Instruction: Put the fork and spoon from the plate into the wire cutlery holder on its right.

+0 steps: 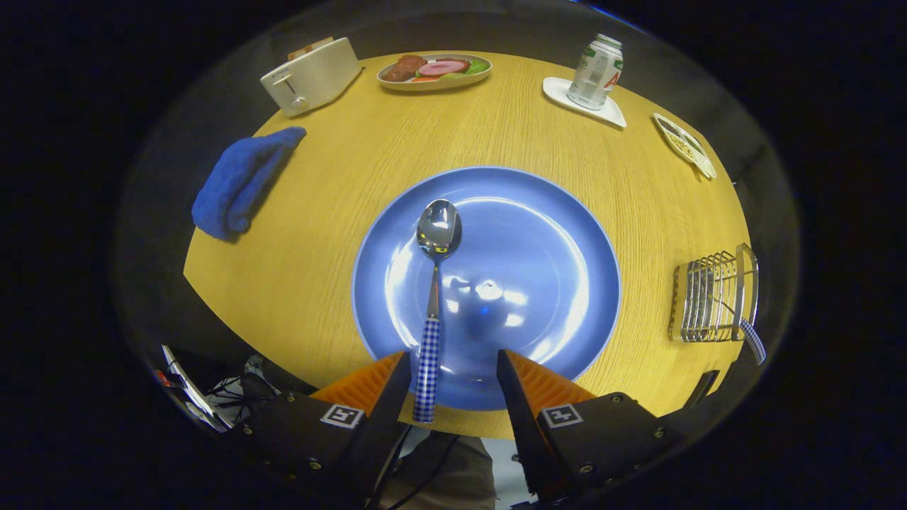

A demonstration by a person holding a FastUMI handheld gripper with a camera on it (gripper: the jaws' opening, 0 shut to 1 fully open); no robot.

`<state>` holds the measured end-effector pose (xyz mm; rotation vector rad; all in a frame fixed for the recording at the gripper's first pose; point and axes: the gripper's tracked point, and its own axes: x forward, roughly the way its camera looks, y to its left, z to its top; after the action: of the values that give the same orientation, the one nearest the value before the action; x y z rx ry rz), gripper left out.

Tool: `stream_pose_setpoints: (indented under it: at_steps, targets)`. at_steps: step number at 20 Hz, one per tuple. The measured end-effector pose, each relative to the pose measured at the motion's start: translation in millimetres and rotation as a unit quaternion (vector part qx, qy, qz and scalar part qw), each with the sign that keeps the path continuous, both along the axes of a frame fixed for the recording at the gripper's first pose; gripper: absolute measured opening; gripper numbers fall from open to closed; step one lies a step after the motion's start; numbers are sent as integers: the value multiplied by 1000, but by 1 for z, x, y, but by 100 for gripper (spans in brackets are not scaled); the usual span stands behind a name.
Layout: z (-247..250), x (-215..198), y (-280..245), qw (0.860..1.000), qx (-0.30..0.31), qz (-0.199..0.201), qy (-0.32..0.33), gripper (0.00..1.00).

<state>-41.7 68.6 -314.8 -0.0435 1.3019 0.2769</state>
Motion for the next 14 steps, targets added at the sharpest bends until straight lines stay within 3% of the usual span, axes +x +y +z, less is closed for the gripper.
stream_pose_setpoints:
  at_steps: [2,6,7,14]
  targets:
    - [-8,-2,0,1000,-1,6,17,43]
    - [-20,8,-4,999,0,11,30,45]
    - [-20,-2,-4,999,-5,14,45,5]
    - [14,2,-26,997,-33,58,46,5]
